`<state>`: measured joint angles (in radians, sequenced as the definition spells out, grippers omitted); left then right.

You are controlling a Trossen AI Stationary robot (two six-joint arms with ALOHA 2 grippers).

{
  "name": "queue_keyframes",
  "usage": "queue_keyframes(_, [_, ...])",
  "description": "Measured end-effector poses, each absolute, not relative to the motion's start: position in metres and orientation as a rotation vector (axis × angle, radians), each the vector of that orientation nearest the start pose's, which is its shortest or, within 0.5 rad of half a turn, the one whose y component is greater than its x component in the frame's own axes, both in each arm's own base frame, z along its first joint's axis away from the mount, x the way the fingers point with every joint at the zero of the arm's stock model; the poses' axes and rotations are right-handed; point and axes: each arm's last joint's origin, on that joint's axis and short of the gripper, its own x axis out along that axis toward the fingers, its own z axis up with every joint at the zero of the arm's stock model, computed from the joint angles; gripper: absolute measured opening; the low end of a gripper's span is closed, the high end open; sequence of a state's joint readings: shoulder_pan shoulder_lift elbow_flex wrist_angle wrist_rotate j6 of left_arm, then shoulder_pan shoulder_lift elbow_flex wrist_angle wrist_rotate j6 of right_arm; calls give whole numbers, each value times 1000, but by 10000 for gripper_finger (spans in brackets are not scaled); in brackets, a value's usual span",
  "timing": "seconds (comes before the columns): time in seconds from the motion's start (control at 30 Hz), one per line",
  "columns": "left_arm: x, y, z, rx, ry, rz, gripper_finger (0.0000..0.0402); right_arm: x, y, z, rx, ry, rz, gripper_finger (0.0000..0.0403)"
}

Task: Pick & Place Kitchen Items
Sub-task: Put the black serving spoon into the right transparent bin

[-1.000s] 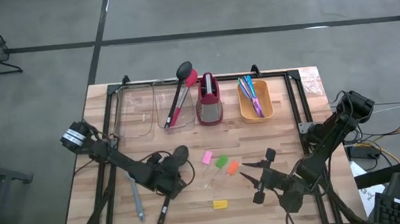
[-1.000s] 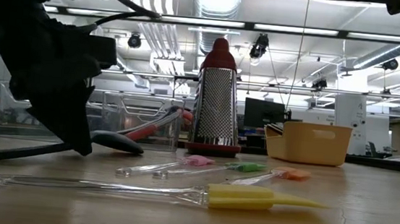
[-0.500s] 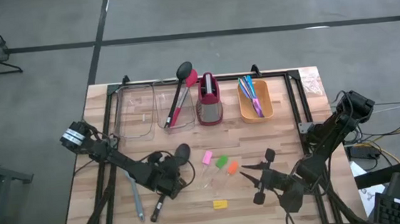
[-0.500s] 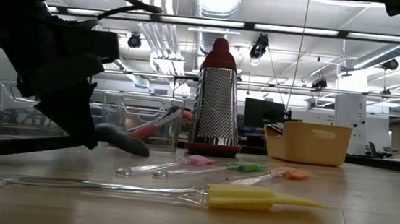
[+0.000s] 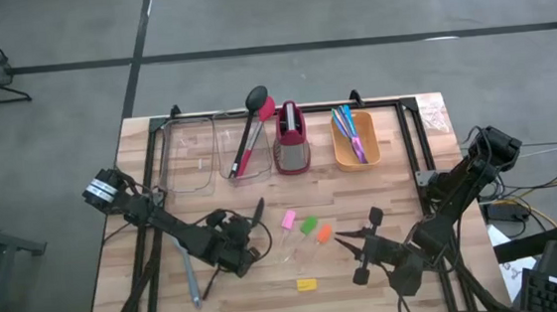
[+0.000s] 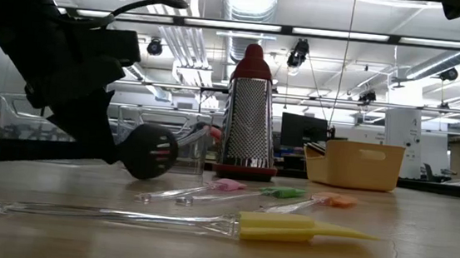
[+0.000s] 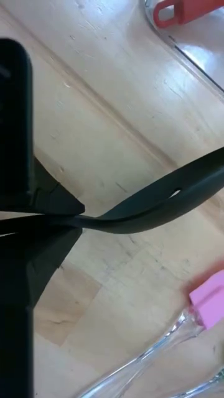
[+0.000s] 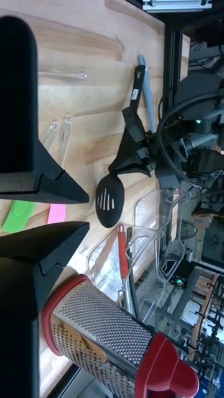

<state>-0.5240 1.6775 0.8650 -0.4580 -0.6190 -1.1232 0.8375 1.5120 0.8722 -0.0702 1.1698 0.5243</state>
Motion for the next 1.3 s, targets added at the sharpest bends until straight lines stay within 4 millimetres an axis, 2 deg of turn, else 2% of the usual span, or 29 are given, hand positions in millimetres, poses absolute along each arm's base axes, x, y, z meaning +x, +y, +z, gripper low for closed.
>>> queue_keyframes(0.13, [260,-130,150,-313,830,611,29,218,203,217,-88,283,-400,54])
queue_keyframes(0.3, [264,-128,178,-300,728,594,25,218,203,217,-88,283,-400,67])
queue_keyframes(0.57, [259,-99,235,-234,485,700,31,218,202,217,-89,284,-401,90])
queue_keyframes(0.77, [253,-53,280,-116,313,868,32,218,202,217,-89,284,-401,99])
queue_keyframes(1.0, [259,6,326,26,175,942,32,218,202,216,-92,285,-402,89])
queue_keyframes(1.17, [262,55,339,49,87,931,33,218,202,216,-94,286,-402,69])
queue_keyframes(1.3, [260,95,330,70,131,994,35,218,202,216,-98,287,-402,57])
